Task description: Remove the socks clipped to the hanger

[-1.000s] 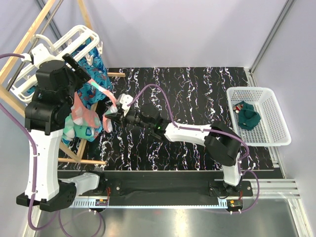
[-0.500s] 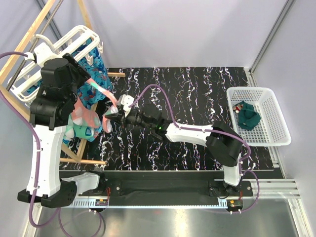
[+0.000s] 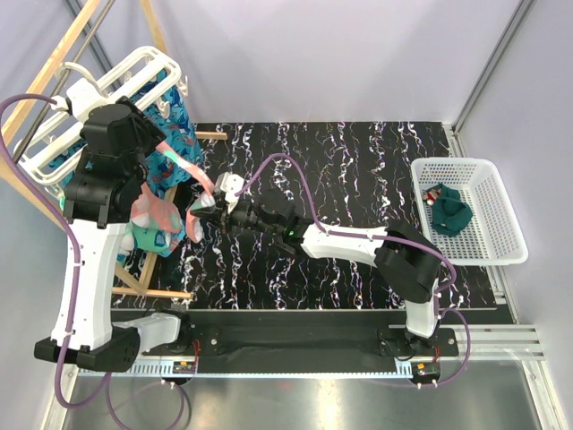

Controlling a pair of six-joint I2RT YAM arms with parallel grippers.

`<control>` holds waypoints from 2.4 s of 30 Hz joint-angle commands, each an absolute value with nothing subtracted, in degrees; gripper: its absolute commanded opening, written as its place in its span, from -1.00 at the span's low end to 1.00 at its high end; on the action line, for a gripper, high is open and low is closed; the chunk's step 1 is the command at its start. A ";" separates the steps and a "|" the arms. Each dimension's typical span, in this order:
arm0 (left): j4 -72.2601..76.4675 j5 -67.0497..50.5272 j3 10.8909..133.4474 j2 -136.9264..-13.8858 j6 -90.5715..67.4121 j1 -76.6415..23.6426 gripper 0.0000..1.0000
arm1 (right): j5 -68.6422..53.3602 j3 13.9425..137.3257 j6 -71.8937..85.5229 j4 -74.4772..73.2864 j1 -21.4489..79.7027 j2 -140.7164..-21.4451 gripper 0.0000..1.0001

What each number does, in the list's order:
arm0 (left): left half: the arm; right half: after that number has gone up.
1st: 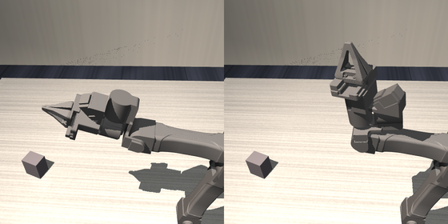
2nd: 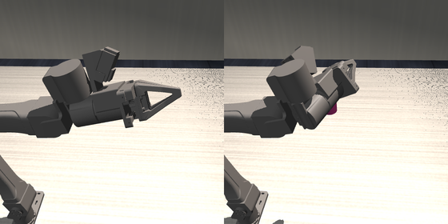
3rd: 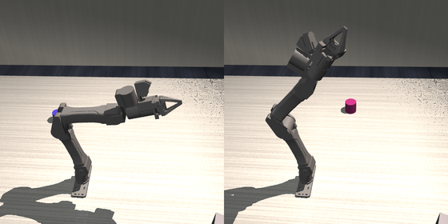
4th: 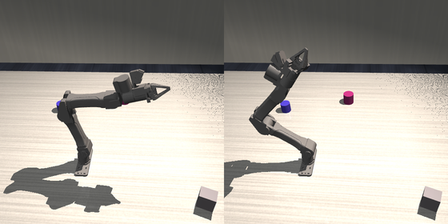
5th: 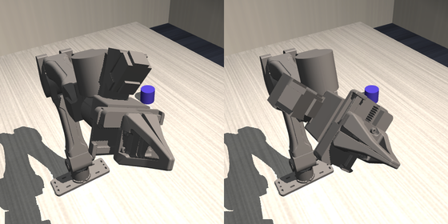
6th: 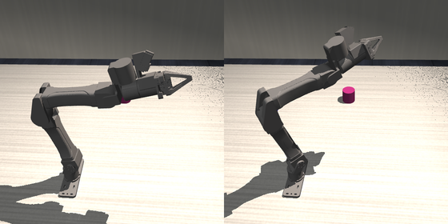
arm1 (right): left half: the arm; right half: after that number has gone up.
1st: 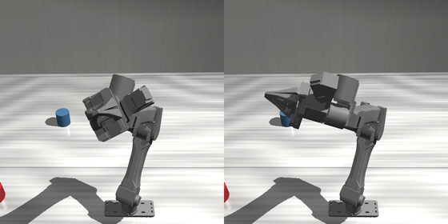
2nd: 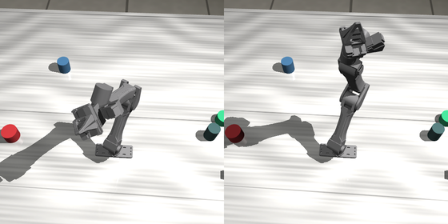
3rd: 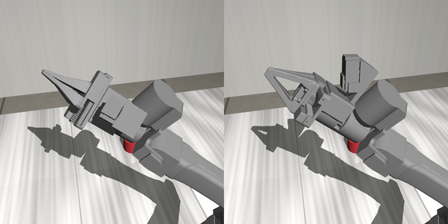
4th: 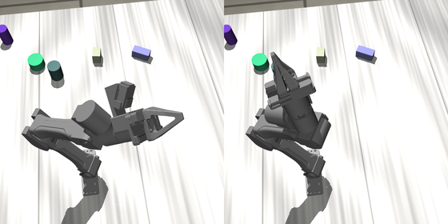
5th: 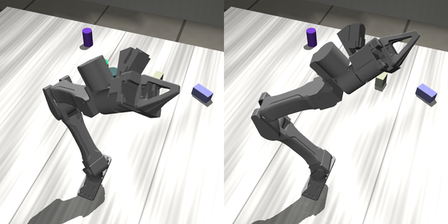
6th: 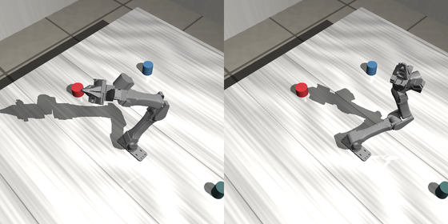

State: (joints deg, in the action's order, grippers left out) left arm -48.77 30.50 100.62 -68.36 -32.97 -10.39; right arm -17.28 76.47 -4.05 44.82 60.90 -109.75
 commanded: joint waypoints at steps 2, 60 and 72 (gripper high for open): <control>-43.77 33.57 99.76 -68.29 -33.31 -9.93 0.18 | -18.02 76.11 -4.22 48.87 60.47 -105.91 -1.00; -38.23 34.10 99.05 -68.47 -31.11 -9.84 -0.36 | -18.28 74.62 -0.53 50.71 58.45 -104.68 -1.00; -38.50 33.22 100.28 -69.26 -31.55 -9.84 -1.00 | -18.55 74.53 -0.35 50.80 58.18 -104.50 -1.00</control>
State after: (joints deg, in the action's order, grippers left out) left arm -40.73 32.34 97.34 -68.93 -31.51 -10.13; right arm -17.69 74.54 -0.54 46.94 58.72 -108.18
